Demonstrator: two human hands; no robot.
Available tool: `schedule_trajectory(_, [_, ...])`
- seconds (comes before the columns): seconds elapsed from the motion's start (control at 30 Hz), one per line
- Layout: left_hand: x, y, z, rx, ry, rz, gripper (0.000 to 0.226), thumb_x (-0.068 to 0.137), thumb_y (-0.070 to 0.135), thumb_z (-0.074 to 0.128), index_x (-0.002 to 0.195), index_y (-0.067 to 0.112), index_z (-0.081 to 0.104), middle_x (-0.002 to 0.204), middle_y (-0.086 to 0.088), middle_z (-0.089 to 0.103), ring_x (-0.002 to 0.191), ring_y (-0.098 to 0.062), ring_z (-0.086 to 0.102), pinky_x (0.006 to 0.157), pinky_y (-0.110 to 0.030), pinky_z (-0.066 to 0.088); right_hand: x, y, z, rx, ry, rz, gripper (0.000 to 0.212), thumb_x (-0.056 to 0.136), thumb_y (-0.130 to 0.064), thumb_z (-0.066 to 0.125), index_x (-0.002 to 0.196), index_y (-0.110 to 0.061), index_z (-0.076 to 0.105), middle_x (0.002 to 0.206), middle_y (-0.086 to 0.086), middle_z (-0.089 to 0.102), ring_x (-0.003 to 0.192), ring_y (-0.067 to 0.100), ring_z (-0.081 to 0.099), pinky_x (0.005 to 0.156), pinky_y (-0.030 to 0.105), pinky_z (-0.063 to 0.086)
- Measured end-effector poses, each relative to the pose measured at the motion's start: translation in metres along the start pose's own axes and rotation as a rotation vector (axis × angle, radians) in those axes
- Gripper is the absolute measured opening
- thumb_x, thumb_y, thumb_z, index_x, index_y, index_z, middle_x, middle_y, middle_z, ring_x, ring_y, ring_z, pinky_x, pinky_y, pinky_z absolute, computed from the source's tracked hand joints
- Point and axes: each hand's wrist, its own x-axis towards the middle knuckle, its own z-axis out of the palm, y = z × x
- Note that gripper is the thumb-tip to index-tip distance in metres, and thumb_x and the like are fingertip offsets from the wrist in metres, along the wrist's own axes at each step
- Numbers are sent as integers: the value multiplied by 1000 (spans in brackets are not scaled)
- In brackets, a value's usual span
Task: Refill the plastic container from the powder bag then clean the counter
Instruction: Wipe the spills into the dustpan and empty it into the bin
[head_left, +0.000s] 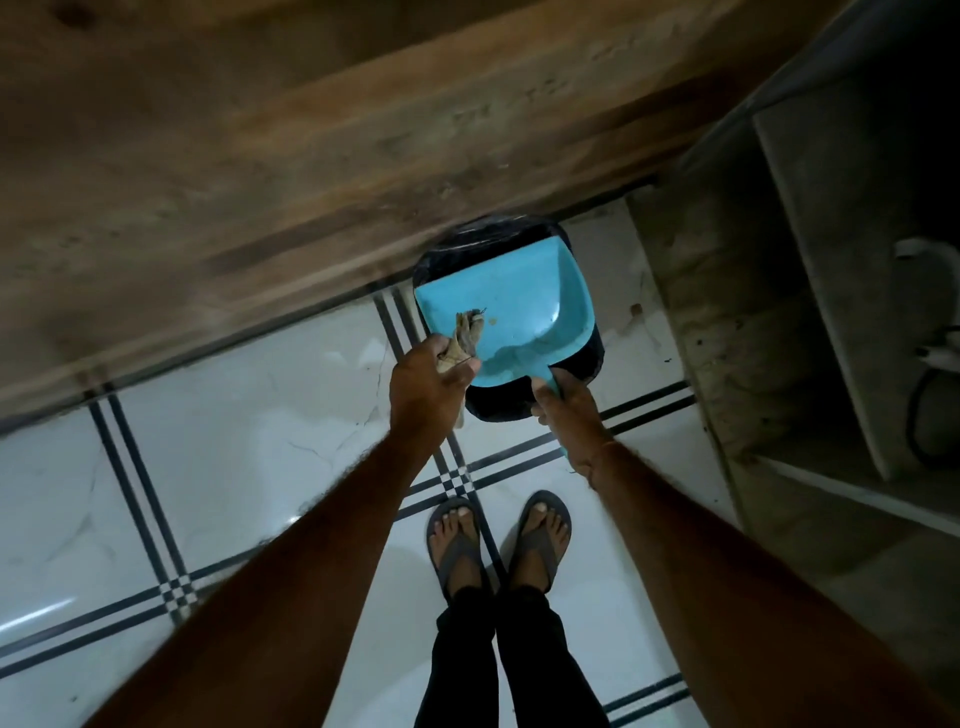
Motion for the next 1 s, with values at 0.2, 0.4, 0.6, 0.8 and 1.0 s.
schedule_trajectory(0.2, [2,-14,13,-16,29,-16,35,92,29,73,115,3,68,106,-7,72,80,-10,59,58,-2,41,13,11,13,-98,90,-2,31,101,-26,61,126,-11,67,102,8,66,88,20,61,77,35,54])
schedule_trajectory(0.4, [7,-1,15,-47,55,29,22,92,29,73,102,11,66,98,-2,69,85,-16,62,65,-20,46,32,2,7,-469,99,-15,27,95,-20,66,115,-4,72,108,16,73,100,30,67,75,25,47])
schedule_trajectory(0.6, [-20,40,-1,89,15,81,33,93,32,72,115,8,66,111,-7,69,92,-16,60,62,-8,38,-35,-46,-17,10,-35,36,36,100,-45,62,118,-15,66,118,5,69,115,25,67,95,36,54])
schedule_trajectory(0.8, [-112,130,-27,192,-154,317,33,87,22,78,118,23,66,116,5,69,107,-15,66,86,-31,57,-170,-132,-64,545,-330,103,64,93,-65,53,137,-20,63,118,0,77,112,20,72,104,44,55])
schedule_trajectory(1.0, [-213,239,-73,-74,-250,342,49,90,18,75,133,33,56,134,8,60,113,1,61,90,-20,53,-286,-188,-139,605,-141,38,37,99,-39,66,124,-12,69,116,9,78,113,31,72,96,40,57])
